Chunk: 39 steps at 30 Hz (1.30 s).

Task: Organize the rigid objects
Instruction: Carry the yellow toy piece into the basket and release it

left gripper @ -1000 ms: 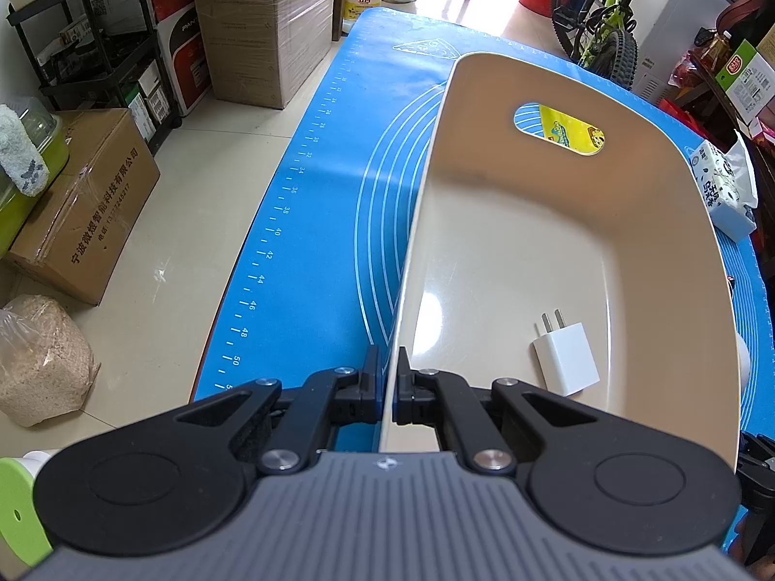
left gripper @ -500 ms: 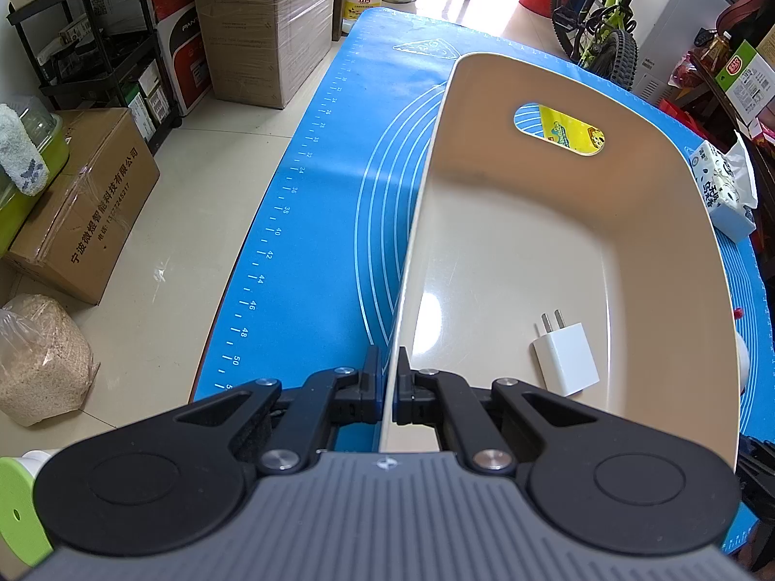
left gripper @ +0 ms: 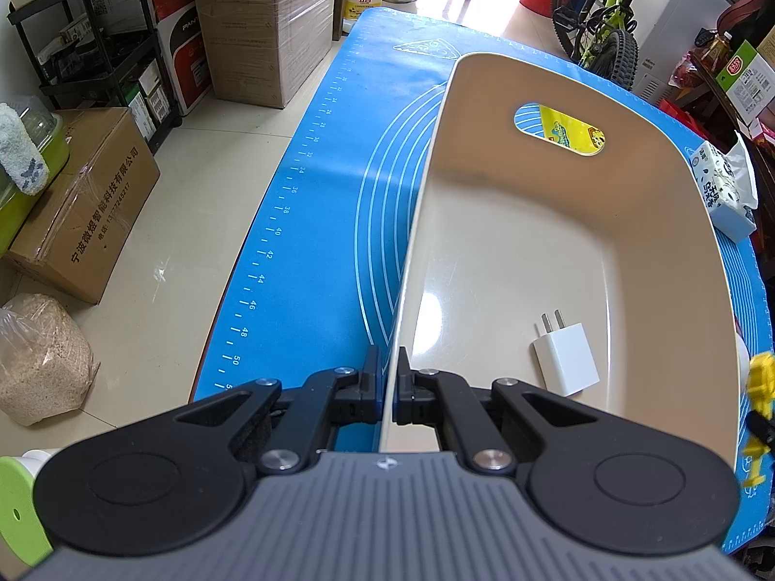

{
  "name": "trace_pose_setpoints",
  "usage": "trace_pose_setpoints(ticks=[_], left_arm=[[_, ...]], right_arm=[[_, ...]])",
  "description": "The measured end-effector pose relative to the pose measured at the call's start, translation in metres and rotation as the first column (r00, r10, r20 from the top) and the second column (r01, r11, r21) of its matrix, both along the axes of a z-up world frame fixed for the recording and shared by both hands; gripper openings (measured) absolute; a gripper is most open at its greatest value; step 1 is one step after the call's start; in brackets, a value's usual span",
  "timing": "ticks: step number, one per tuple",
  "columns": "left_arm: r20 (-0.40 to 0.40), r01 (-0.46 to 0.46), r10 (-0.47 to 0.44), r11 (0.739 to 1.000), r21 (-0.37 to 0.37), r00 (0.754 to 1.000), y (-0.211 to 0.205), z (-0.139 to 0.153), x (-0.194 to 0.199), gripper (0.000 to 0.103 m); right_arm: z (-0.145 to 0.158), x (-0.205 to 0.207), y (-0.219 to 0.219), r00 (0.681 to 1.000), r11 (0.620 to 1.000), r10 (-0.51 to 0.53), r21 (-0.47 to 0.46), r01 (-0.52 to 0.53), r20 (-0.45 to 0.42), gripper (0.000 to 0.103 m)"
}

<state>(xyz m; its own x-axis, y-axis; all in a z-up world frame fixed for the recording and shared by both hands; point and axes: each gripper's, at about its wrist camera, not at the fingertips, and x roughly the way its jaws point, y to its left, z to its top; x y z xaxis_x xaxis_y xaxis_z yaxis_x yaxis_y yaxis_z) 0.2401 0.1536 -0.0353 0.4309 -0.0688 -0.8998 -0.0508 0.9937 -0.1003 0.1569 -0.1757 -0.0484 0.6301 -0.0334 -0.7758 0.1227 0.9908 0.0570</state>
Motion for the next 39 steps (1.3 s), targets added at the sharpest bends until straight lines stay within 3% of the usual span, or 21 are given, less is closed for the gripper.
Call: trace_pose_setpoints(ticks=[12, 18, 29, 39], left_arm=[[0.0, 0.0, 0.0, 1.0, -0.003, 1.0, -0.001, -0.001, 0.0, 0.005], [-0.001, 0.0, 0.0, 1.0, 0.0, 1.0, -0.001, -0.001, -0.001, 0.005], [-0.002, 0.004, -0.004, 1.0, 0.005, 1.0, -0.002, 0.0, 0.0, 0.005], [-0.002, 0.005, -0.005, 1.0, 0.009, 1.0, -0.002, 0.001, 0.0, 0.005]], right_arm=[[0.062, 0.028, 0.031, 0.982, 0.995, 0.099, -0.022, -0.096, 0.159, 0.036], [0.072, 0.048, 0.065, 0.967, 0.985, 0.167, -0.003, -0.17, 0.193, 0.036], [0.059, 0.078, 0.136, 0.936, 0.948, 0.317, -0.01, -0.319, 0.152, 0.036], [0.023, 0.095, 0.17, 0.933, 0.933, 0.36, 0.004, -0.36, 0.011, 0.036]])
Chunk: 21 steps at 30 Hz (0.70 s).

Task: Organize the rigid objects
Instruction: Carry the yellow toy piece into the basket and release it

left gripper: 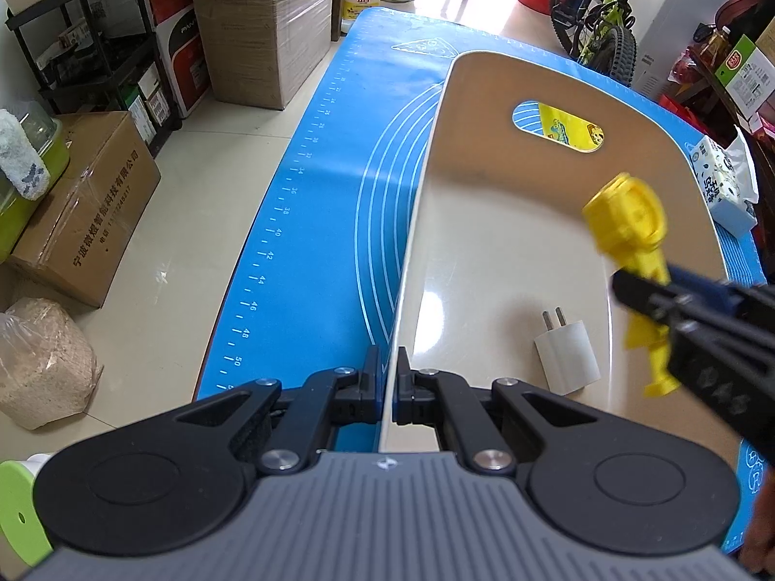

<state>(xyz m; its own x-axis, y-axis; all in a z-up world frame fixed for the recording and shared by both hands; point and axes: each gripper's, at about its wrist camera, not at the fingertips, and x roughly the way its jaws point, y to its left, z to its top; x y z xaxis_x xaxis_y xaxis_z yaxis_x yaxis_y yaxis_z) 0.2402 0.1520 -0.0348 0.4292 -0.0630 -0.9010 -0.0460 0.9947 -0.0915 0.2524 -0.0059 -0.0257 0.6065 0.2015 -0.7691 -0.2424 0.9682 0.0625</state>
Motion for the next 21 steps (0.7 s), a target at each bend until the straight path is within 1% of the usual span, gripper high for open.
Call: trace_pose_setpoints(ticks=[6, 11, 15, 17, 19, 21], left_arm=[[0.0, 0.0, 0.0, 1.0, 0.001, 1.0, 0.0, 0.0, 0.0, 0.005], [-0.003, 0.001, -0.001, 1.0, 0.004, 1.0, 0.0, -0.001, 0.0, 0.005], [-0.006, 0.002, -0.002, 1.0, 0.01, 1.0, 0.0, -0.001, 0.001, 0.005], [-0.007, 0.002, -0.002, 1.0, 0.01, 1.0, 0.0, -0.001, 0.001, 0.005], [-0.008, 0.001, -0.001, 1.0, 0.011, 1.0, 0.0, -0.001, 0.001, 0.005], [-0.008, 0.001, -0.001, 1.0, 0.011, 1.0, -0.001, -0.001, 0.001, 0.005]], right_arm=[[-0.023, 0.007, 0.009, 0.995, 0.998, 0.01, -0.053, -0.015, -0.1, 0.036], [-0.037, 0.011, 0.011, 0.986, 0.997, 0.012, -0.079, -0.025, -0.164, 0.036], [-0.039, 0.012, 0.013, 0.982, 0.995, 0.018, -0.095, -0.037, -0.188, 0.036], [-0.039, 0.012, 0.011, 0.982, 0.995, 0.018, -0.093, -0.036, -0.19, 0.04], [-0.035, 0.01, 0.007, 0.983, 0.998, 0.018, -0.058, -0.029, -0.18, 0.047], [-0.032, 0.008, 0.002, 0.984, 0.999, 0.019, -0.022, -0.023, -0.175, 0.049]])
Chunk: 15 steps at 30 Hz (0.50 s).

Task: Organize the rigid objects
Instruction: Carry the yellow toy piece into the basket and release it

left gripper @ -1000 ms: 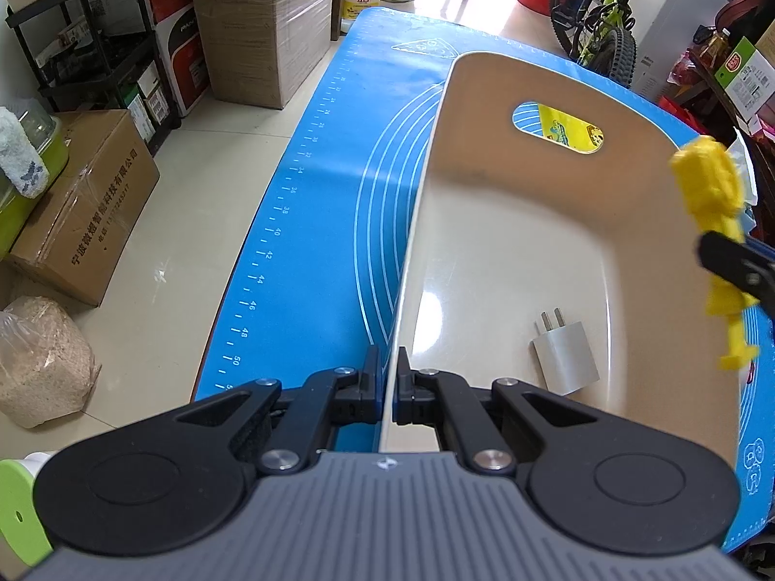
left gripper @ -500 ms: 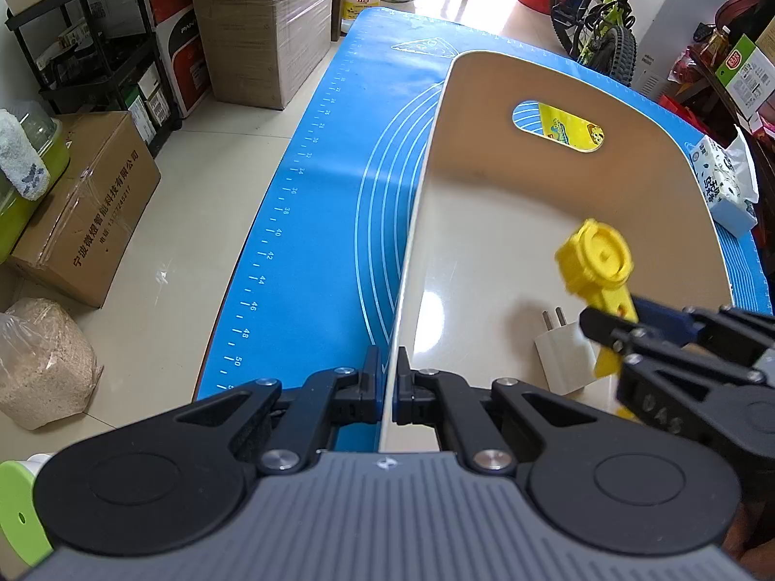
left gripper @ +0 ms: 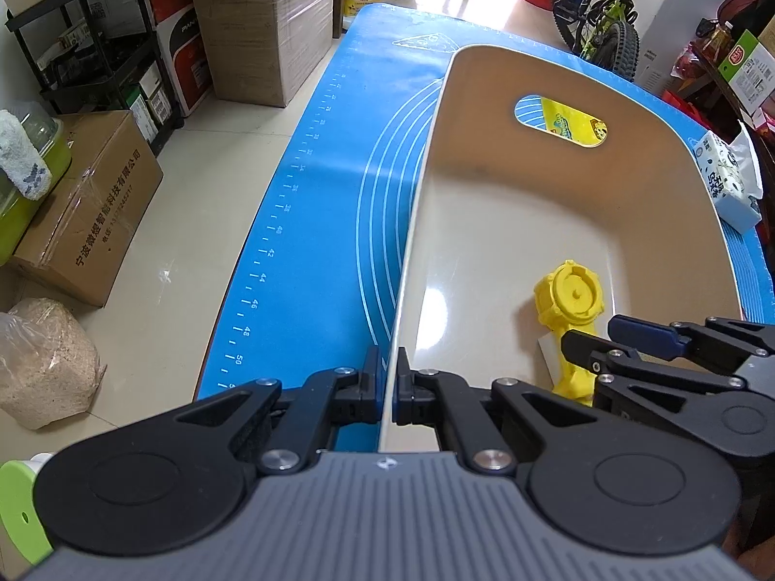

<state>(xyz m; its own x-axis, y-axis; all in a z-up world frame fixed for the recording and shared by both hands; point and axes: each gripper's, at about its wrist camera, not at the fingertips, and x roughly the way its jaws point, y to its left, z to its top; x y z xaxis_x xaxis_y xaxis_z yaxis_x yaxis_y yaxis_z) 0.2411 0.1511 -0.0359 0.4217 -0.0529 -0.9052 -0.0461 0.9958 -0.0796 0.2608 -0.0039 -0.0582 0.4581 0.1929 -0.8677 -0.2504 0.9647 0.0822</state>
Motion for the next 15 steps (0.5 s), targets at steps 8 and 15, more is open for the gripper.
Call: trace_pose_setpoints(ticks=[8, 15], left_arm=[[0.0, 0.0, 0.0, 1.0, 0.0, 1.0, -0.001, 0.0, 0.0, 0.005], [0.0, 0.0, 0.0, 1.0, -0.002, 1.0, 0.0, 0.0, 0.0, 0.005]], right_arm=[[0.033, -0.012, -0.015, 0.994, 0.997, -0.041, 0.066, 0.035, 0.102, 0.06], [0.064, -0.026, -0.046, 0.976, 0.989, -0.114, 0.11, 0.095, 0.185, 0.062]])
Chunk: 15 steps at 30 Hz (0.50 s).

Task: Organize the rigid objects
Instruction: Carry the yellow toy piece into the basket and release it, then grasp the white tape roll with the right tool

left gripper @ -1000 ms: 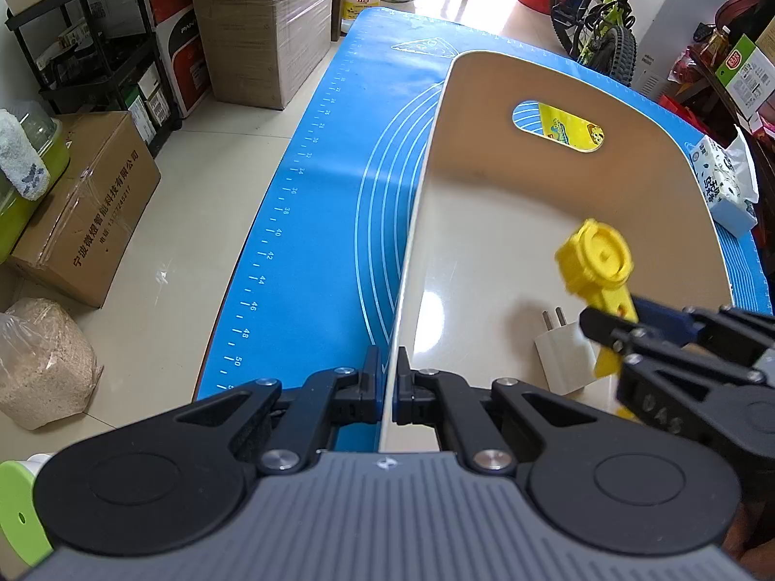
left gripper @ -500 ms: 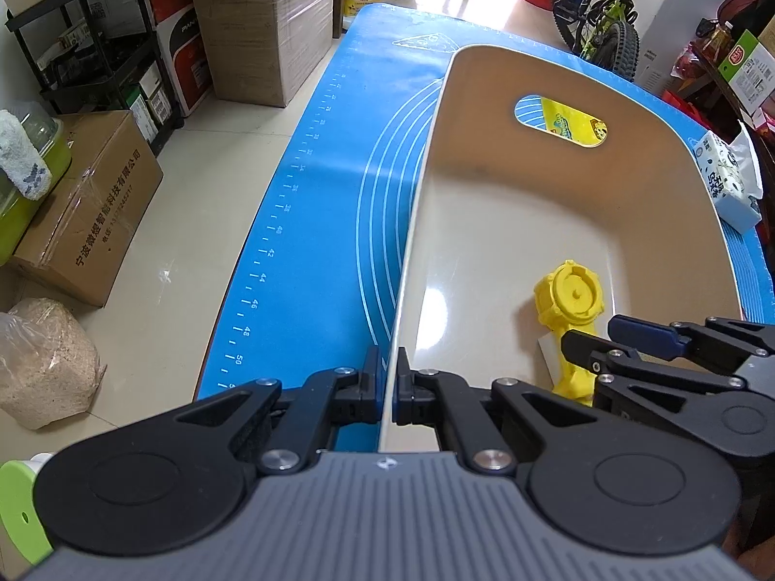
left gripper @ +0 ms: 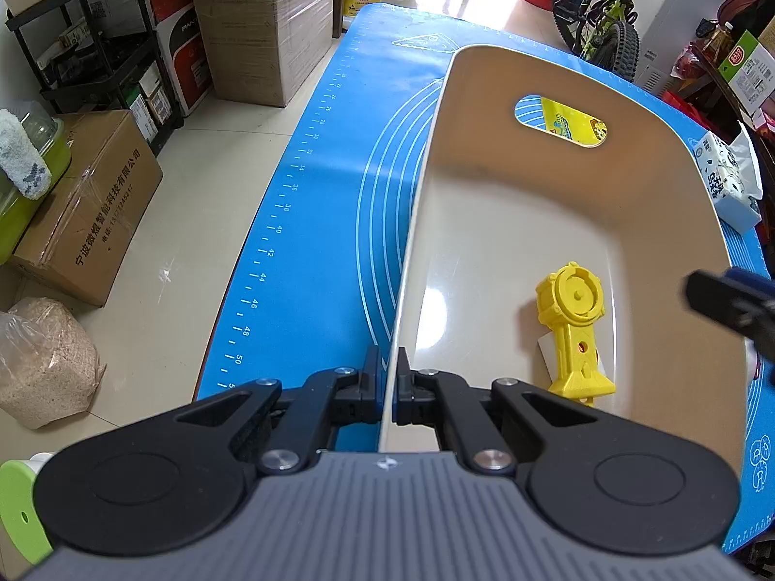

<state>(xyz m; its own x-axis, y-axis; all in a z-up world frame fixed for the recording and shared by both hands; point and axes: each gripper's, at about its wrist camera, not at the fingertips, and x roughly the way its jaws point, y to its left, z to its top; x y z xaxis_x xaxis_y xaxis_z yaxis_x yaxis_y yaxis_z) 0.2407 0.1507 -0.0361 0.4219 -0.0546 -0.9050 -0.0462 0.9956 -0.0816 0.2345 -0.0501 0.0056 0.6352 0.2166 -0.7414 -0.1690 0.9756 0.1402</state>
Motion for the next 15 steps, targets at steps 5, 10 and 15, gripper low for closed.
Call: trace_pose_setpoints(ticks=[5, 10, 15], left_arm=[[0.0, 0.0, 0.0, 1.0, -0.001, 1.0, 0.0, 0.0, 0.0, 0.005], [-0.001, 0.0, 0.0, 1.0, 0.0, 1.0, 0.0, 0.0, 0.0, 0.005], [0.0, 0.0, 0.0, 1.0, 0.001, 1.0, 0.0, 0.0, 0.0, 0.005]], right_arm=[[0.012, -0.009, -0.026, 0.998, 0.999, -0.049, -0.011, 0.05, 0.045, 0.062], [0.013, -0.026, -0.051, 0.988, 0.992, -0.103, -0.066, 0.111, 0.113, 0.063], [-0.002, -0.029, -0.079, 0.984, 0.982, -0.165, -0.076, 0.17, 0.073, 0.063]])
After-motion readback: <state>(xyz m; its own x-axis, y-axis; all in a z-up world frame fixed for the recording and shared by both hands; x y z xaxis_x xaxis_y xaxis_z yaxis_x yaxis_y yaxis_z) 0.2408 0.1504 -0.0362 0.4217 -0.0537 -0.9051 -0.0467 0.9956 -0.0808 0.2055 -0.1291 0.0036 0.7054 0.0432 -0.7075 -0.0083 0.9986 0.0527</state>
